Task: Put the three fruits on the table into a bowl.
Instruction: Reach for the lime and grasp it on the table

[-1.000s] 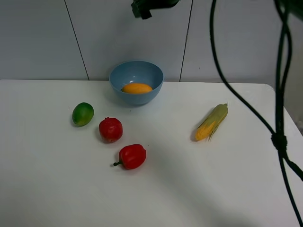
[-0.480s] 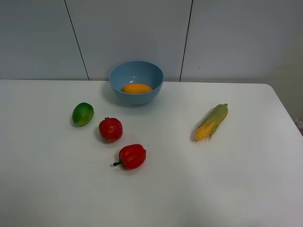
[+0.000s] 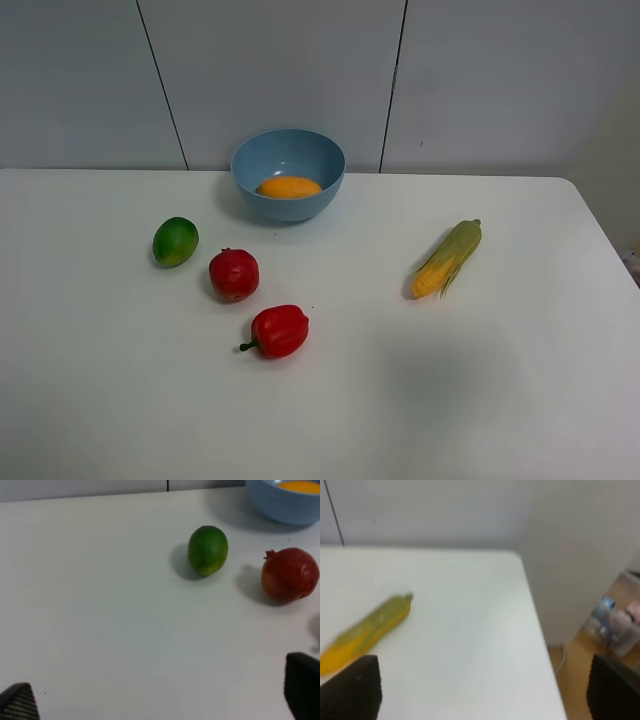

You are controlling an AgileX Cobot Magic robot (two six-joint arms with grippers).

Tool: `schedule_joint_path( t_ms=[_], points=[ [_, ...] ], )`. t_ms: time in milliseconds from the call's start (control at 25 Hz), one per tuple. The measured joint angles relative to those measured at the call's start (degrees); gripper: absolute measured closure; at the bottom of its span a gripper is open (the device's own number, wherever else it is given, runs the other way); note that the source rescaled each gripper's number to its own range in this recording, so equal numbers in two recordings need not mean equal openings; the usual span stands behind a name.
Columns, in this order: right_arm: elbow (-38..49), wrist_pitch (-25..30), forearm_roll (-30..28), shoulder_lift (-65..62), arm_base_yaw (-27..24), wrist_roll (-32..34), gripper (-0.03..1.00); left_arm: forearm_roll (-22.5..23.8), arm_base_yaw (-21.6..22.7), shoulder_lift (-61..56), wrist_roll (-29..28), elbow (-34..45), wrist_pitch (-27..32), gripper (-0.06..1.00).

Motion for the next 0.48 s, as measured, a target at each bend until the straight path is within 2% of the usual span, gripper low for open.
schedule_joint_path(
  t_ms=[200,480],
  points=[
    [11.6,0.1,3.8,-8.8,-0.2,0.6,0.55,0.0,0.0,0.0,0.0,0.0,0.0,-0.06],
    [14.7,-0.5,5.7,-18.6,-0.2,0.6,0.55,0.0,0.0,0.0,0.0,0.0,0.0,-0.06]
  ],
)
